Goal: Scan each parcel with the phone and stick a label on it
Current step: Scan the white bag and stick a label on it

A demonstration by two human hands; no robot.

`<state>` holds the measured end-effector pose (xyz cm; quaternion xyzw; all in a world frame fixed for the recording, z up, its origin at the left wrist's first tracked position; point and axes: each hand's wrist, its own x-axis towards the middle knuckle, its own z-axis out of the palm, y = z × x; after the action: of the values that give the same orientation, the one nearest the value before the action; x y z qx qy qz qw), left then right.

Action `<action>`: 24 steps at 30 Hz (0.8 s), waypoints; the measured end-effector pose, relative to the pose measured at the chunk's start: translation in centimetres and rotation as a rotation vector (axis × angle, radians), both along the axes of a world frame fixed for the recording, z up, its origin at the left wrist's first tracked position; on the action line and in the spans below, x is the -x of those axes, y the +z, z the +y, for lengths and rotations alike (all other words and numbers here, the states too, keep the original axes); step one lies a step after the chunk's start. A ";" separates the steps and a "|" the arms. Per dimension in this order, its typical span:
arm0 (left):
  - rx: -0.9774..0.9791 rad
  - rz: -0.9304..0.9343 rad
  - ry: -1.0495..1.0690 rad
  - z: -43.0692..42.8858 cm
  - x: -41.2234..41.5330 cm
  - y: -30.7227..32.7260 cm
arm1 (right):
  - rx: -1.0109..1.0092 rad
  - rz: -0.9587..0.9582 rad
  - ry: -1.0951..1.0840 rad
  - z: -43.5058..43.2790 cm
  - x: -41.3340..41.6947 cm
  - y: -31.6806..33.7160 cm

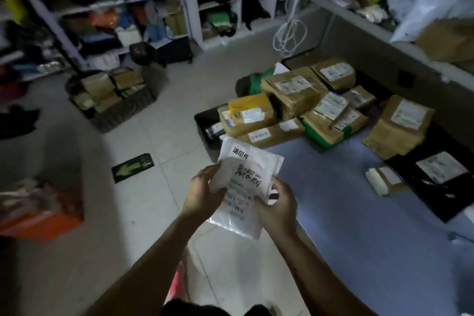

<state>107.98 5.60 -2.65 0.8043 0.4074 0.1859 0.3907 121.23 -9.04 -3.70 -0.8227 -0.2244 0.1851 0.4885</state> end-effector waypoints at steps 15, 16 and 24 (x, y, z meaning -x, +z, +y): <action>0.170 0.024 0.091 34.2 11.3 -2.6 | 0.101 0.000 0.154 35.1 9.0 -0.4; 0.175 0.035 0.066 36.2 10.6 -3.1 | 0.110 0.027 0.143 36.8 8.3 -0.9; 0.169 0.245 -0.197 51.8 1.3 -7.1 | 0.201 0.136 0.026 50.2 0.8 -8.0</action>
<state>106.69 57.45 -9.75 0.8213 0.3852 0.0127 0.4206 120.47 41.18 -11.69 -0.8500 -0.1817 0.2687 0.4152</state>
